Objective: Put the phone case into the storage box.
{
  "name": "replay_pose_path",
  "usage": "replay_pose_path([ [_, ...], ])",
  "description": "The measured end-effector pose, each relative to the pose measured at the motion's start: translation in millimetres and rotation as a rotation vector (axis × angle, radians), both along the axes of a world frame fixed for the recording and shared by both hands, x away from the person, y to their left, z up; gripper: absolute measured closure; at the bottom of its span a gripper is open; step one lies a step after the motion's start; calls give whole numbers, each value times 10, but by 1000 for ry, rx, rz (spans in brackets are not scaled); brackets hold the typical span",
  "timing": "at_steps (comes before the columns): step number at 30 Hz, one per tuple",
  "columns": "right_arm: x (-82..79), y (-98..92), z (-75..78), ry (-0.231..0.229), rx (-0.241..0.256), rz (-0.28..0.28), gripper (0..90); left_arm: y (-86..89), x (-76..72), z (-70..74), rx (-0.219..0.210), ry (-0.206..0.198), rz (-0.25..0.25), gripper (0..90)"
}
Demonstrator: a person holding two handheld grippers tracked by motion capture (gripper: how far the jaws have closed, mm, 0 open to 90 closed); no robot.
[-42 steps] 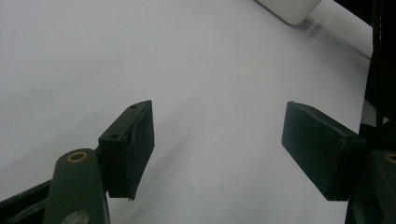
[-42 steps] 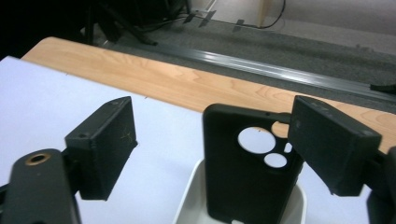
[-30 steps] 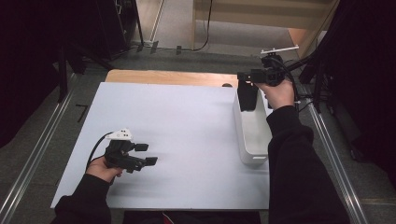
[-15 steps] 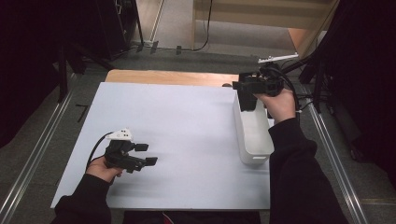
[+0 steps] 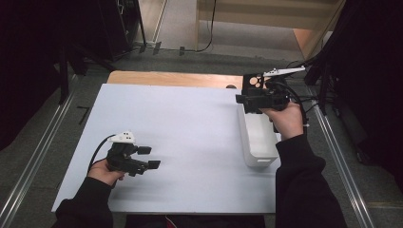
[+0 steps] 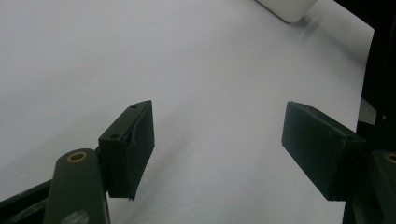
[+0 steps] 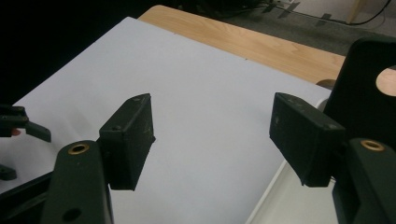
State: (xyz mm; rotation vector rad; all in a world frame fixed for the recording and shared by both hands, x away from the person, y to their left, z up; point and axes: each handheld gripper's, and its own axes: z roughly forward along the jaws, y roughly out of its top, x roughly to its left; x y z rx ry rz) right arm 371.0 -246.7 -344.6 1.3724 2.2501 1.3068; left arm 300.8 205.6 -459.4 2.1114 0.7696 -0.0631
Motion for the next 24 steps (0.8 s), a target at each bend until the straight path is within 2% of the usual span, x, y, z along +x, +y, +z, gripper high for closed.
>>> replay_pose_path([
  [11, -163, 36, -154, -15, 6, 35, 290, 1, -2, 1, -2, 0, 4, 251],
  [14, -185, 48, -209, -13, -12, 40, 290, -3, -2, 4, -5, -3, -2, 251],
  [24, -279, 70, -349, -20, -25, 66, 289, 4, 3, 20, -2, -5, -7, 251],
])
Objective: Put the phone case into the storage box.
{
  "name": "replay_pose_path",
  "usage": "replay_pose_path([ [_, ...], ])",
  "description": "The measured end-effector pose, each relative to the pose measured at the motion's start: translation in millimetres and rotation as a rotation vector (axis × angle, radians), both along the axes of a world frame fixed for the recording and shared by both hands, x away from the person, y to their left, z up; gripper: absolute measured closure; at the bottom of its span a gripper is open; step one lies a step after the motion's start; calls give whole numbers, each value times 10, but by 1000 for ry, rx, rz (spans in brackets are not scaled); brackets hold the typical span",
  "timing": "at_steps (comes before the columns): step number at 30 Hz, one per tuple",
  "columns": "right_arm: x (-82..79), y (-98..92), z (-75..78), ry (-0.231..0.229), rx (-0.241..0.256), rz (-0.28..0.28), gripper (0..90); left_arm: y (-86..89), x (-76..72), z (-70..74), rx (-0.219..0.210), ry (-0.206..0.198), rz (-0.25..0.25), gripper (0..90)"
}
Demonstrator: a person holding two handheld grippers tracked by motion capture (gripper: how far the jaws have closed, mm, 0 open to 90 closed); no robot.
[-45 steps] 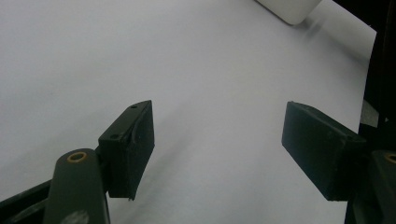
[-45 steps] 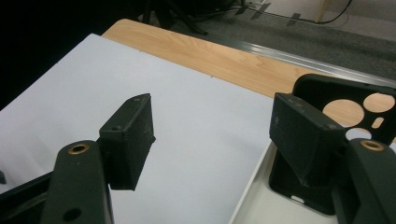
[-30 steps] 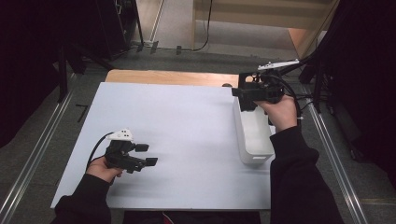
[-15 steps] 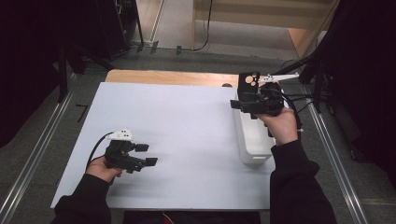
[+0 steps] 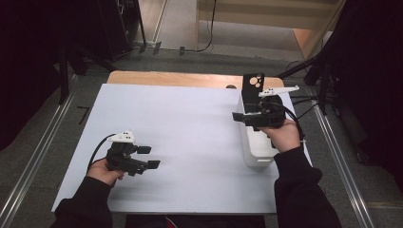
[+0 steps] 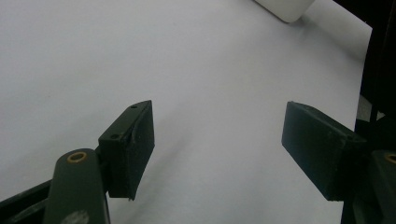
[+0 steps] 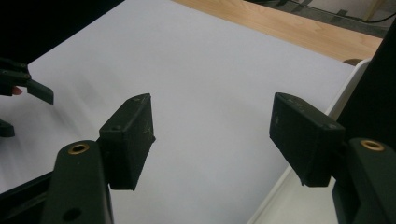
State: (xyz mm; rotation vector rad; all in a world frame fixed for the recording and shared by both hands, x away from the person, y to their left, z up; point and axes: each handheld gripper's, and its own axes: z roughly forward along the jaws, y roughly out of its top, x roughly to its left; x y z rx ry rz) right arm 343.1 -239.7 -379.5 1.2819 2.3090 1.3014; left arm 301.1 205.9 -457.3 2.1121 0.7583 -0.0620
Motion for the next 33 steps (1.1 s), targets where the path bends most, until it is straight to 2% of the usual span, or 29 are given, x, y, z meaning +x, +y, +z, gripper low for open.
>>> replay_pose_path([
  [13, -153, 82, -113, 5, 19, 45, 284, 5, -5, 5, 1, -2, -4, 251],
  [33, -366, 293, -335, 0, -4, 95, 274, 7, -14, 17, 5, -5, -16, 251],
])
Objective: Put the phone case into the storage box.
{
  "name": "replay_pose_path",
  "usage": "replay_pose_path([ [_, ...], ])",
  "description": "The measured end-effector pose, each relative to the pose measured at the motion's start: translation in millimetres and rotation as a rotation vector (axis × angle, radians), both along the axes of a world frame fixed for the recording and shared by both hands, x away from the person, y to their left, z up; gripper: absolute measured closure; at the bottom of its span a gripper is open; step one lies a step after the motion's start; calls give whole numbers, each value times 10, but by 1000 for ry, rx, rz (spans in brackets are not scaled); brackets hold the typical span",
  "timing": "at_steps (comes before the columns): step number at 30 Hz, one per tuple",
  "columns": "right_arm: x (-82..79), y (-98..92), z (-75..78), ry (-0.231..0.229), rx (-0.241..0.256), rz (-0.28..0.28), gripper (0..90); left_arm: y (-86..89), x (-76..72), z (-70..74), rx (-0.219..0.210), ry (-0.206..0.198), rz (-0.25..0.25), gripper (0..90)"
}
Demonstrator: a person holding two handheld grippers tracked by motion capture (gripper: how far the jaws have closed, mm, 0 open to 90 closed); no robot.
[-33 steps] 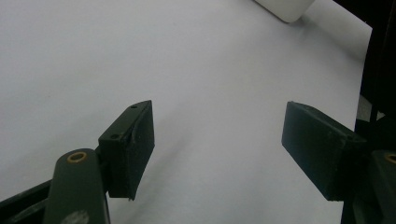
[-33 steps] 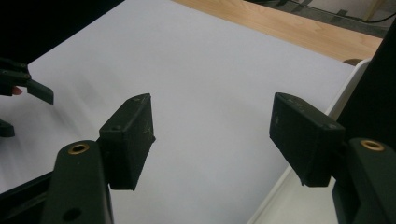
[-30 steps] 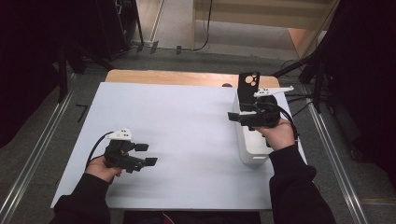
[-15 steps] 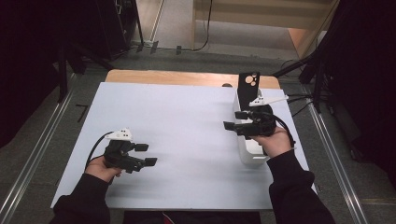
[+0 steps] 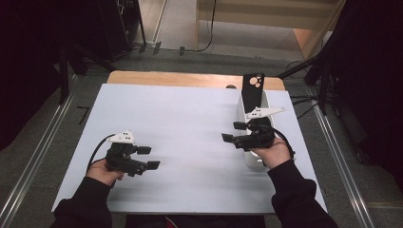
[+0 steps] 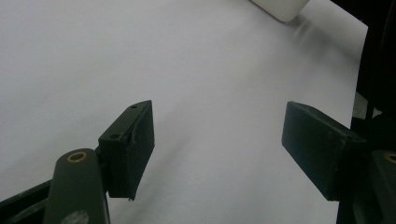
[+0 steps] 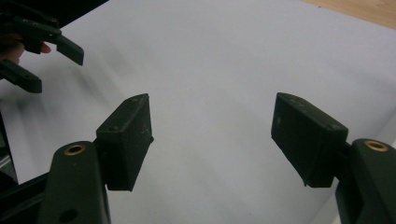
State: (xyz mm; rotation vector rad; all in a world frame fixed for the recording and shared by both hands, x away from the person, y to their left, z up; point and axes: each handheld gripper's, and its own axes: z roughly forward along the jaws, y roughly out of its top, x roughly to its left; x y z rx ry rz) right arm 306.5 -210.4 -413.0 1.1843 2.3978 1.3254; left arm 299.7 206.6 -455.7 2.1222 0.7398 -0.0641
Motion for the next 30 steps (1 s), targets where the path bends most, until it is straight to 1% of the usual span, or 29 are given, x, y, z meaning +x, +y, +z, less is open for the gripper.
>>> replay_pose_path([
  [3, -44, 24, -49, 4, 7, 13, 274, -2, 0, -2, -2, 0, 0, 251],
  [5, -65, 27, -82, -6, 4, 24, 274, -3, -3, -2, -3, -1, 1, 251],
  [11, -160, 23, -157, -2, 11, 34, 274, -5, -4, -3, -2, -1, 1, 251],
  [16, -254, 36, -226, -17, -4, 69, 276, -7, -6, -3, -2, 1, 0, 251],
  [19, -308, 49, -257, -13, -2, 88, 276, -5, -5, -3, -1, 0, -1, 251],
  [24, -370, 59, -294, -7, 1, 99, 276, -4, -7, -2, -2, -3, 3, 251],
  [26, -401, 56, -302, 0, -8, 98, 276, -4, -10, 0, 0, -2, 2, 251],
  [30, -466, 53, -321, 3, -5, 100, 276, -8, -17, 3, -1, 1, 0, 251],
])
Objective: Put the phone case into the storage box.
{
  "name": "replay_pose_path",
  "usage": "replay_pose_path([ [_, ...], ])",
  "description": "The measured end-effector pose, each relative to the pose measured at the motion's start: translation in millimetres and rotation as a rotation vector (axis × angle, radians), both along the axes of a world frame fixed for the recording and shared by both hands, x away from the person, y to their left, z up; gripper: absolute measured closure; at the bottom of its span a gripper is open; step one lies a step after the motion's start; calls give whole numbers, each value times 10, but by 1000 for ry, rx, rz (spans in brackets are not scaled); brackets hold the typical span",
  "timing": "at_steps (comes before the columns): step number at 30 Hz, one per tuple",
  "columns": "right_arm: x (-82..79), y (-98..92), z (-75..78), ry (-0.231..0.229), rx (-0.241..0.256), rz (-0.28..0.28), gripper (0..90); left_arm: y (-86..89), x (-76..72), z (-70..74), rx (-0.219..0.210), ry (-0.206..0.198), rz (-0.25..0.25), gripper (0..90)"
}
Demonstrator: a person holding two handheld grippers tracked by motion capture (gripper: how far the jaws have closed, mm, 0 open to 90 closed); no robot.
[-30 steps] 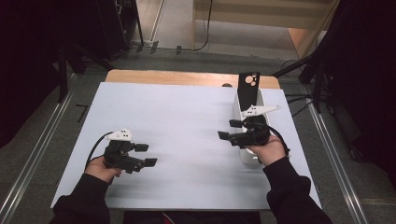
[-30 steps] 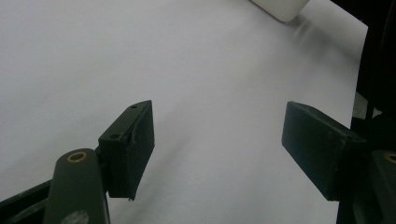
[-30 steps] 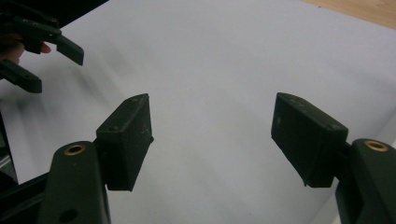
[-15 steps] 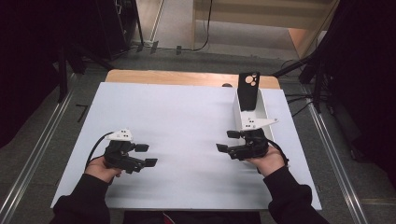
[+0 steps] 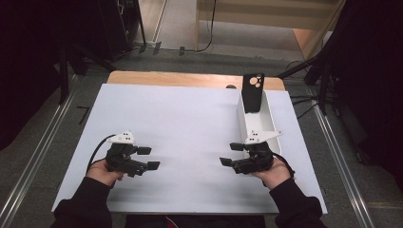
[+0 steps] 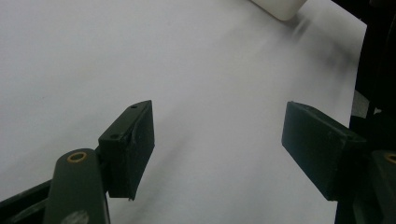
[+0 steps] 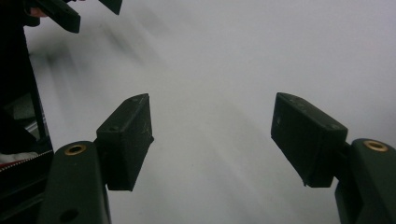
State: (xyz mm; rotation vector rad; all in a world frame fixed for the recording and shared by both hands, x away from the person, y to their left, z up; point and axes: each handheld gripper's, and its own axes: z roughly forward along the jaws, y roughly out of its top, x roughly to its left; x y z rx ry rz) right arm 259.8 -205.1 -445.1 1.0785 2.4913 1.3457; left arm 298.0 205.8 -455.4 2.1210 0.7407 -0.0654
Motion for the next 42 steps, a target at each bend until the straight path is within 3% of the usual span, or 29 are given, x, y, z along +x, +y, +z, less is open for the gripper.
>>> replay_pose_path([
  [19, -226, -119, -156, 20, 1, 12, 275, 31, -51, 4, 9, -9, -14, 251],
  [23, -284, -171, -178, -8, -2, 13, 275, 35, -77, -4, 8, -6, -16, 251],
  [28, -345, -234, -229, 8, -13, 14, 274, 32, -99, -3, 17, -8, -19, 251],
  [42, -391, -388, -344, 22, -23, -12, 273, 42, -136, -17, 13, -5, -35, 251],
])
